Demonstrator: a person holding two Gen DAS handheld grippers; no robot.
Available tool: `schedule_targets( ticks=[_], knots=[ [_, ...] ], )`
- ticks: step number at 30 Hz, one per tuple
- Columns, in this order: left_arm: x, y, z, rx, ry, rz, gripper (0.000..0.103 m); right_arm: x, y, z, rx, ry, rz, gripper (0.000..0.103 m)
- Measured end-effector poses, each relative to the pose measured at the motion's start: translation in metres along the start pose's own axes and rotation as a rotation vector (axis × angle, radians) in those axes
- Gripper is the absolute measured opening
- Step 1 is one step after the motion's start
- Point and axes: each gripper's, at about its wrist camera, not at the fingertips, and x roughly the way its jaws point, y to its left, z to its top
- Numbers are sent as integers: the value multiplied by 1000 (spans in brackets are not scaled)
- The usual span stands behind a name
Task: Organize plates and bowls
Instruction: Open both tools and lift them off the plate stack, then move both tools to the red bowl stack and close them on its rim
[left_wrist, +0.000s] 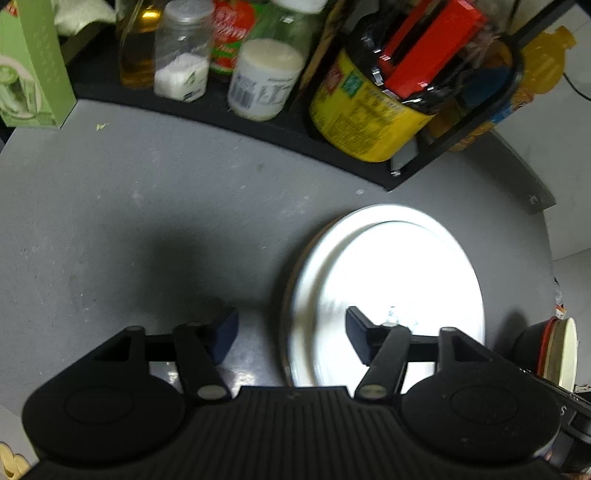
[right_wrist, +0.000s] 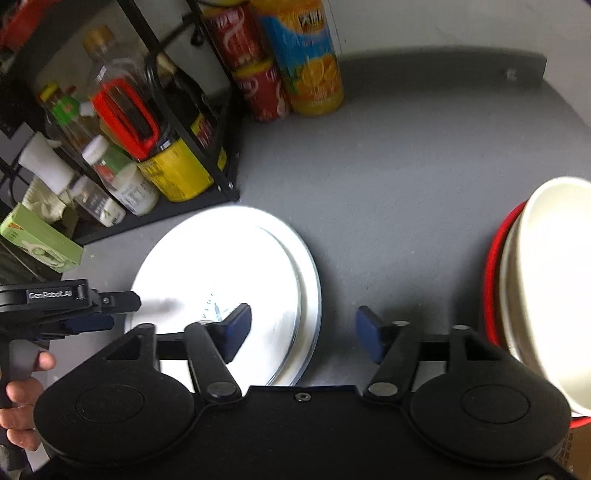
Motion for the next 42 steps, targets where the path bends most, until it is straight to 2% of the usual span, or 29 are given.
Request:
schedule_targets(
  ticks=[2,4,6,9,16,27,31,42],
  knots=[
    [-5,-8,0,13,-13,3,69,-10,-1,3,-7,-37,-2,86],
    [-11,-18,0,29,-30,11,74,-19,-3,6,-12,-76,-7,91],
    [-16,-26,0,39,-50,-1,77,-26,-6,10,-10,-97,4,92],
    [-23,-37,3,41,-65,-9,78,-34,-13,18,12,-114,35,99],
    [-42,-67,-2,47,-123,6,81,-62,-34,31,35,-178,42,102],
    [-45,-143,-16,135,-135,-65,81,-97,-91,30,54,-231,-1,102],
    [-46,-166,-24,148,-167,-73,81,-107,-111,27,50,-230,-18,102],
    [-34,-221,-48,182,-123,-91,81,-118,-165,19,78,-216,-12,102]
  ],
)
